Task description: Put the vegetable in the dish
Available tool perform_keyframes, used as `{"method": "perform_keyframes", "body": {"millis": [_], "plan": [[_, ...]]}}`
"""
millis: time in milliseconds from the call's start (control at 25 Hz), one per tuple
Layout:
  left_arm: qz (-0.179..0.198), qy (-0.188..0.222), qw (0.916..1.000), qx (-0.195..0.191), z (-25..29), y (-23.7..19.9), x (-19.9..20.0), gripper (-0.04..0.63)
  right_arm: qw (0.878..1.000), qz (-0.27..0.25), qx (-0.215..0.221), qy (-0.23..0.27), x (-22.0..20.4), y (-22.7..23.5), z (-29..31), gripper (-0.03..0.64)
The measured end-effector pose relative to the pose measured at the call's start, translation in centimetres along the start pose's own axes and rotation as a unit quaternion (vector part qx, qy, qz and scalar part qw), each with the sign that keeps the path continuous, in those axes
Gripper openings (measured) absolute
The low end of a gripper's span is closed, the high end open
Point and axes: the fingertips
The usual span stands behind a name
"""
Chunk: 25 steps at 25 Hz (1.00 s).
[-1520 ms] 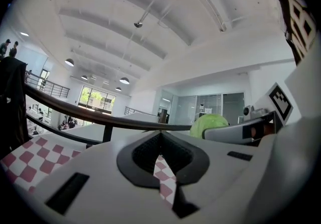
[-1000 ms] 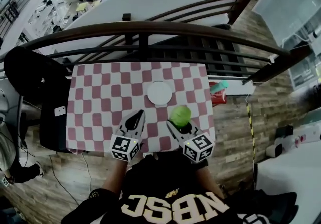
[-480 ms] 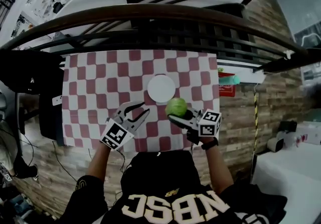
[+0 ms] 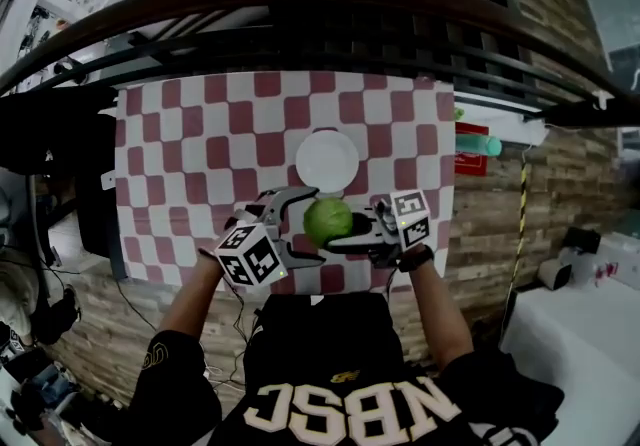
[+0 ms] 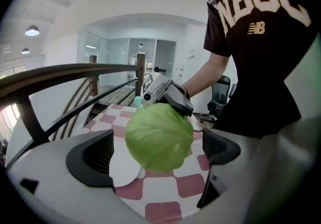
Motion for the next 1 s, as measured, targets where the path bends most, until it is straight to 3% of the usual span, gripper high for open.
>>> {"method": "perform_keyframes", "body": {"millis": [160,280,360,440,560,720,840,1000], "plan": [[0.036,-0.003,0.9992,-0.019,0.8,0.3,0.5,0.549,0.998,-0.011,0.064,-0.019,-0.2,-0.9,0.9,0.127],[0.019,-0.014,0.9993,-0.03,0.9,0.0,0.3,0.522,0.994,0.015,0.112,0.002,0.7,-1.0,0.8,0.127],[0.001,-0.022,0.9994,-0.027,0.6,-0.6,-0.1,0.518,0.992,0.025,0.12,0.013,1.1,-0.6,0.9,0.127],[-0.009,-0.031,0.9992,-0.025,0.6,-1.1,-0.6,0.517,0.994,0.021,0.11,0.011,1.3,-0.1,1.1,0.127],[-0.018,-0.037,0.9988,-0.028,1.1,-1.7,-1.0,0.515,0.995,0.011,0.092,-0.03,0.4,0.8,0.6,0.144],[-0.015,-0.055,0.9983,-0.015,1.9,-2.9,-1.4,0.515,0.996,-0.029,0.012,-0.082,-0.9,3.2,-1.4,0.17],[-0.023,-0.041,0.9988,0.011,2.2,-4.5,-1.2,0.515,0.996,-0.046,-0.043,-0.07,-0.2,4.9,-3.2,0.194],[-0.039,-0.003,0.9985,0.038,2.2,-6.0,0.0,0.515,0.997,-0.034,-0.068,-0.014,1.5,5.6,-5.3,0.196]]}}
Point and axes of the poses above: the fingertips, and each gripper's own axes: z forward along the fingers, y to its right, x out of its top, and after that the axes turned 15 degrees about -x, right-handed
